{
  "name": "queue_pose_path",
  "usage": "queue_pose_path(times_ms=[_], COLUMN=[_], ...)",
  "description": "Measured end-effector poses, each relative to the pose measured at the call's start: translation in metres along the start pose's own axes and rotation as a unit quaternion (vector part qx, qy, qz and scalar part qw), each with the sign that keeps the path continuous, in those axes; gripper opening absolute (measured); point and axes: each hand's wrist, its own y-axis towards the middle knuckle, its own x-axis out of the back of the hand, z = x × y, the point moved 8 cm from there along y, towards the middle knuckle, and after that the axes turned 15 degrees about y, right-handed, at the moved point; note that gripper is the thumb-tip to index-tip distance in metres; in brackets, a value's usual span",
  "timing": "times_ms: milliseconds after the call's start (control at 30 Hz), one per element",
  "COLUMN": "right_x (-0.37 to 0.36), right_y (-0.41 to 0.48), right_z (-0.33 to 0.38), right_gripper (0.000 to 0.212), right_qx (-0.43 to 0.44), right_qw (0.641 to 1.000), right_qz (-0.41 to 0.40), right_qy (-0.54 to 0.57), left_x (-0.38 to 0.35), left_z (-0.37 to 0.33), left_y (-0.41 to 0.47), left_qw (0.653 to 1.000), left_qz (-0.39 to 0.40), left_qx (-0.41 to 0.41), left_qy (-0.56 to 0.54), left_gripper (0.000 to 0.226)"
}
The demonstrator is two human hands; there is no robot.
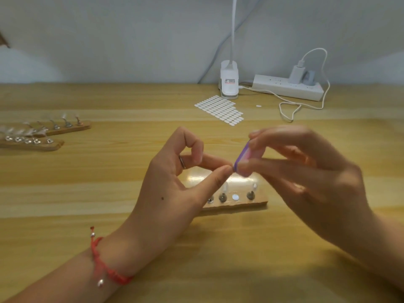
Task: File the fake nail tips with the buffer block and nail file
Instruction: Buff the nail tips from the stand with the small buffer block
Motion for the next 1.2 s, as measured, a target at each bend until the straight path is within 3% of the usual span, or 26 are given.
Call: queue_pose_path(times_ms=[100, 200, 333, 433, 567, 700, 800, 900, 1033, 1200], right_x=[-0.011, 0.0, -0.009, 0.002, -0.009, 0.004, -0.007, 0.011, 0.041, 0.017], right_y=[-0.004, -0.001, -0.004, 0.0, -0.003, 0.0, -0.004, 0.0, 0.001, -0.003], right_z=[0.005, -0.002, 0.003, 0.0, 0.004, -0.001, 0.003, -0.011, -0.024, -0.007], right_gripper=[0.019, 0.017, 0.015, 0.016, 0.014, 0.016, 0.014, 0.02, 0.028, 0.027], right_qx=[0.012, -0.01, 0.005, -0.004, 0.004, 0.0, 0.016, -0.025, -0.071, -0.041], right_qw=[0.999, 1.0, 0.999, 1.0, 0.999, 1.0, 1.0, 0.998, 0.99, 0.996], right_qz=[0.032, -0.014, 0.021, -0.016, 0.019, -0.02, 0.01, -0.046, -0.111, -0.075], right_qy=[0.017, 0.025, 0.029, 0.023, 0.035, 0.018, 0.007, 0.02, -0.05, 0.024], left_x=[-0.001, 0.0, -0.003, -0.001, -0.003, -0.005, -0.007, -0.007, -0.006, -0.003], left_z=[0.003, 0.004, 0.004, 0.003, 0.004, 0.007, 0.01, 0.011, 0.011, 0.019], left_y=[0.0, 0.0, -0.001, 0.001, 0.0, -0.001, -0.001, -0.002, -0.003, 0.0], left_qw=[1.0, 1.0, 1.0, 1.0, 1.0, 0.999, 0.998, 0.995, 0.994, 0.986], left_qz=[0.0, -0.005, 0.004, -0.005, 0.001, 0.011, 0.02, 0.024, 0.017, 0.01], left_qx=[0.001, -0.007, -0.014, -0.018, -0.005, 0.021, 0.044, 0.055, 0.074, 0.103], left_qy=[-0.013, 0.007, -0.001, 0.011, -0.014, -0.034, -0.048, -0.083, -0.073, -0.129], left_gripper=[0.038, 0.036, 0.033, 0.037, 0.035, 0.036, 0.035, 0.036, 0.048, 0.052])
